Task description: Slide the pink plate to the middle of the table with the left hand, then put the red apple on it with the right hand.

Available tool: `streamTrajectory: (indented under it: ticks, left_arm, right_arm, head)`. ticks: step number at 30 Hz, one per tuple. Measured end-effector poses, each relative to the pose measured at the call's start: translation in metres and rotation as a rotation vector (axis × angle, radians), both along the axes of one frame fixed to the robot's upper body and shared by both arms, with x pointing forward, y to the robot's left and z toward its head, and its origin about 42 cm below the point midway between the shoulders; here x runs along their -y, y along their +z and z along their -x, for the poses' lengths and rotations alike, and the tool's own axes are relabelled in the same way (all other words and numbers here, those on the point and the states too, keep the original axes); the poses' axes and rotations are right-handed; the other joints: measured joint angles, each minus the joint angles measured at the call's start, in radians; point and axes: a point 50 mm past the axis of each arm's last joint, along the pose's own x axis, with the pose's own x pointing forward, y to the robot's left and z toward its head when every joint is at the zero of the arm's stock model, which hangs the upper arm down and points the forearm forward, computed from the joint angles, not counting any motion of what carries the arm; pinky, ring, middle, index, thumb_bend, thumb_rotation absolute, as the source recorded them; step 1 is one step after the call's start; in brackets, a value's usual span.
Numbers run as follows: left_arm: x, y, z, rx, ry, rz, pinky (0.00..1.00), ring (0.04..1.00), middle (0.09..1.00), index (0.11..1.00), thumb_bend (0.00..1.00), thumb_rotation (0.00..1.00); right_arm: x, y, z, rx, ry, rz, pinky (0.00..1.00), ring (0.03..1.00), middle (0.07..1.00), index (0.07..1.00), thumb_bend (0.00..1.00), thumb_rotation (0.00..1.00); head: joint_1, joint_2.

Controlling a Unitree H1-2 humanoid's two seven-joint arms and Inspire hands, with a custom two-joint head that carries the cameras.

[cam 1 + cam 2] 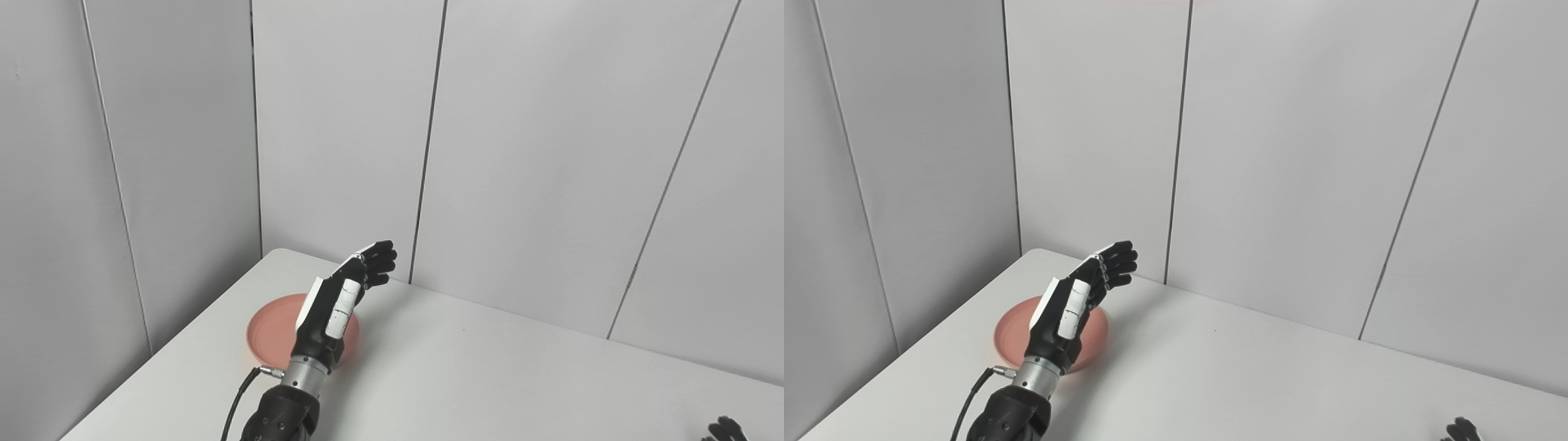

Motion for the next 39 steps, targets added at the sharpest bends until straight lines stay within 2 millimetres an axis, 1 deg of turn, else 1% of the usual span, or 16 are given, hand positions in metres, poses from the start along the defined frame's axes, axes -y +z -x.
streamTrajectory:
  ticks: [4, 7, 9, 13, 18, 20, 21, 25, 28, 31, 35, 36, 39]
  left_arm:
    - [-0.022, 0.004, -0.008, -0.008, 0.051, -0.021, 0.78, 0.819, 0.812, 0.800, 0.86, 1.00]
    - [-0.037, -0.001, -0.014, -0.035, 0.086, -0.036, 0.78, 0.830, 0.818, 0.803, 0.85, 1.00]
    - [-0.047, -0.004, -0.019, -0.055, 0.113, -0.042, 0.79, 0.833, 0.817, 0.823, 0.86, 1.00]
    - [-0.071, -0.008, -0.027, -0.081, 0.191, -0.057, 0.79, 0.819, 0.808, 0.819, 0.83, 1.00]
    - [-0.102, -0.019, -0.041, -0.108, 0.267, -0.051, 0.78, 0.792, 0.797, 0.808, 0.84, 1.00]
    - [-0.113, -0.024, -0.046, -0.129, 0.285, -0.040, 0.77, 0.792, 0.801, 0.810, 0.84, 1.00]
    - [-0.118, -0.025, -0.048, -0.131, 0.294, -0.028, 0.79, 0.802, 0.808, 0.813, 0.86, 1.00]
    - [-0.138, -0.031, -0.053, -0.162, 0.332, 0.000, 0.80, 0.807, 0.807, 0.821, 0.88, 1.00]
    - [-0.150, -0.037, -0.052, -0.177, 0.361, 0.005, 0.80, 0.812, 0.811, 0.822, 0.87, 1.00]
    - [-0.159, -0.049, -0.051, -0.207, 0.382, 0.026, 0.82, 0.826, 0.825, 0.833, 0.86, 1.00]
    - [-0.163, -0.064, -0.049, -0.244, 0.393, 0.050, 0.85, 0.834, 0.834, 0.842, 0.86, 1.00]
    - [-0.163, -0.066, -0.050, -0.247, 0.393, 0.061, 0.85, 0.830, 0.835, 0.841, 0.85, 1.00]
    - [-0.167, -0.076, -0.053, -0.282, 0.402, 0.080, 0.88, 0.829, 0.833, 0.843, 0.82, 1.00]
  right_arm:
    - [-0.002, 0.000, 0.000, -0.002, 0.030, 0.003, 0.95, 0.951, 0.957, 0.958, 0.97, 0.99]
    - [-0.002, -0.001, 0.000, -0.002, 0.032, 0.003, 0.94, 0.943, 0.949, 0.949, 0.99, 0.99]
    - [-0.002, 0.000, 0.001, -0.001, 0.031, 0.003, 0.94, 0.940, 0.945, 0.946, 1.00, 0.98]
    - [-0.002, 0.000, 0.001, 0.002, 0.031, 0.002, 0.94, 0.940, 0.947, 0.945, 1.00, 0.98]
    - [-0.002, 0.001, 0.003, 0.005, 0.029, 0.004, 0.94, 0.941, 0.948, 0.948, 1.00, 0.99]
    - [-0.002, 0.002, 0.003, 0.006, 0.027, 0.007, 0.94, 0.941, 0.948, 0.948, 1.00, 0.99]
    - [-0.002, 0.002, 0.003, 0.005, 0.024, 0.008, 0.94, 0.937, 0.944, 0.944, 1.00, 0.99]
    - [-0.002, 0.002, 0.006, 0.003, 0.018, 0.010, 0.94, 0.939, 0.943, 0.938, 1.00, 0.98]
    - [-0.002, 0.002, 0.006, 0.003, 0.019, 0.010, 0.94, 0.941, 0.945, 0.942, 1.00, 0.98]
    - [-0.002, 0.001, 0.006, 0.003, 0.019, 0.011, 0.95, 0.943, 0.942, 0.938, 1.00, 0.98]
    - [-0.001, 0.001, 0.007, 0.002, 0.018, 0.012, 0.94, 0.939, 0.941, 0.934, 1.00, 0.97]
    - [-0.001, 0.001, 0.007, 0.002, 0.018, 0.012, 0.92, 0.928, 0.932, 0.928, 1.00, 0.97]
    - [-0.002, 0.001, 0.006, 0.003, 0.019, 0.014, 0.91, 0.923, 0.928, 0.926, 1.00, 0.97]
  head:
    - [0.002, 0.002]
    - [0.002, 0.002]
    - [0.000, 0.000]
    - [0.002, 0.003]
    - [0.000, 0.006]
    - [0.000, 0.008]
    - [-0.002, 0.008]
    - [-0.003, 0.009]
    - [-0.002, 0.011]
    - [-0.002, 0.011]
    - [-0.005, 0.012]
    - [-0.005, 0.012]
    - [-0.006, 0.015]
